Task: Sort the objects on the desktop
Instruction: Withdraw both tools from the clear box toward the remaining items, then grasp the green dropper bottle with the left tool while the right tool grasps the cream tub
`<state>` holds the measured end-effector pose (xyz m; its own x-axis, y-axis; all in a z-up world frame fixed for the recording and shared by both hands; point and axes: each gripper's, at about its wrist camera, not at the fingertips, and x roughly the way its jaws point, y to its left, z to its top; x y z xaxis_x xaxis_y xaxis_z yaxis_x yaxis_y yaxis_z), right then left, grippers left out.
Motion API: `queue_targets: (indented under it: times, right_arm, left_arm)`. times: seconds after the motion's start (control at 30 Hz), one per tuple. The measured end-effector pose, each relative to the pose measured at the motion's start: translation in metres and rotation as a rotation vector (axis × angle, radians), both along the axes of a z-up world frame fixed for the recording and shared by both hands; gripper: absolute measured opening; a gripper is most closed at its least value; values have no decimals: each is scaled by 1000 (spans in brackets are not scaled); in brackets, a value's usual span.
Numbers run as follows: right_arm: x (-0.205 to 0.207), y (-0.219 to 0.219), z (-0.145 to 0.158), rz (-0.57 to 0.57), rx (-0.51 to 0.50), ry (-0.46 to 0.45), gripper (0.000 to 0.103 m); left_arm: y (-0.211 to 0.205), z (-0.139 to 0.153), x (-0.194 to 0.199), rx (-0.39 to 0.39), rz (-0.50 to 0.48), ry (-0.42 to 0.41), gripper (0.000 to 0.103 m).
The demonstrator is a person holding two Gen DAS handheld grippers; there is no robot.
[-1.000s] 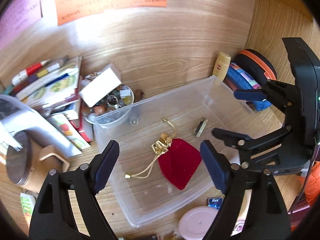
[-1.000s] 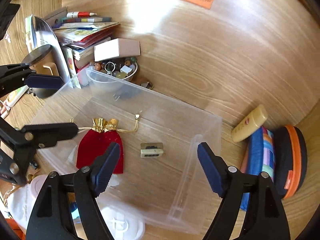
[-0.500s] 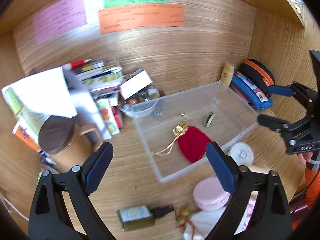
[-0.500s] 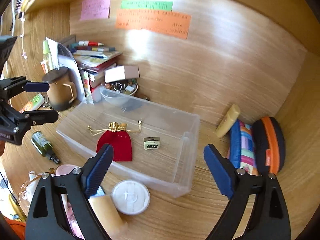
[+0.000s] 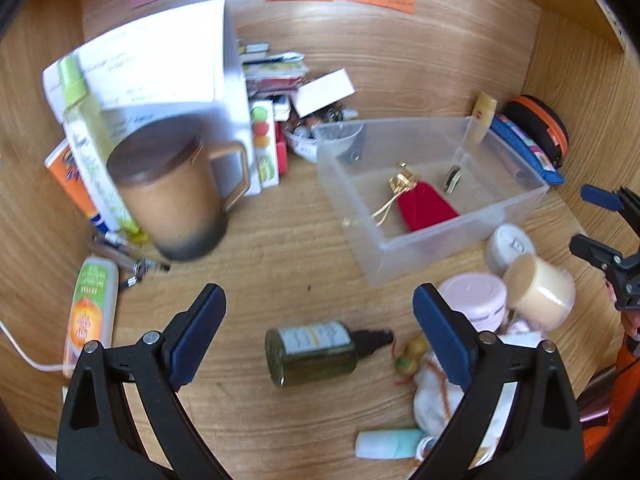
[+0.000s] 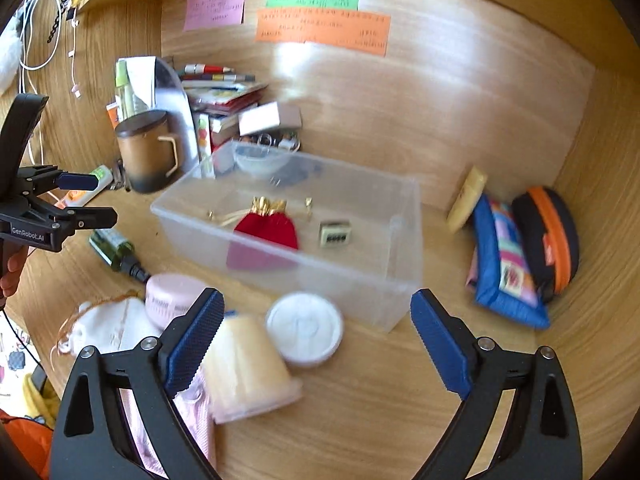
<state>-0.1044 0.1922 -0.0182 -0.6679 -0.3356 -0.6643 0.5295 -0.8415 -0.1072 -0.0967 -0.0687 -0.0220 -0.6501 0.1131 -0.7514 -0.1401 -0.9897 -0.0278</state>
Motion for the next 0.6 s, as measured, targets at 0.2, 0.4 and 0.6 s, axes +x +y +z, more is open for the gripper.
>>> queue_targets:
  times: [0.2,0.4,0.6]
  right_arm:
    - [12,7,-19,-15,-62,-62,94]
    - [10,1,-40,-15,-79,-145,94]
    - [7,-7,-57,-17,-45,-191,94]
  left_arm:
    - [-2,-18,13,35,4,-15,96]
    - [-1,-41,13,39,7,-69,96]
    - [-4,-58,4,64,15,-119,96]
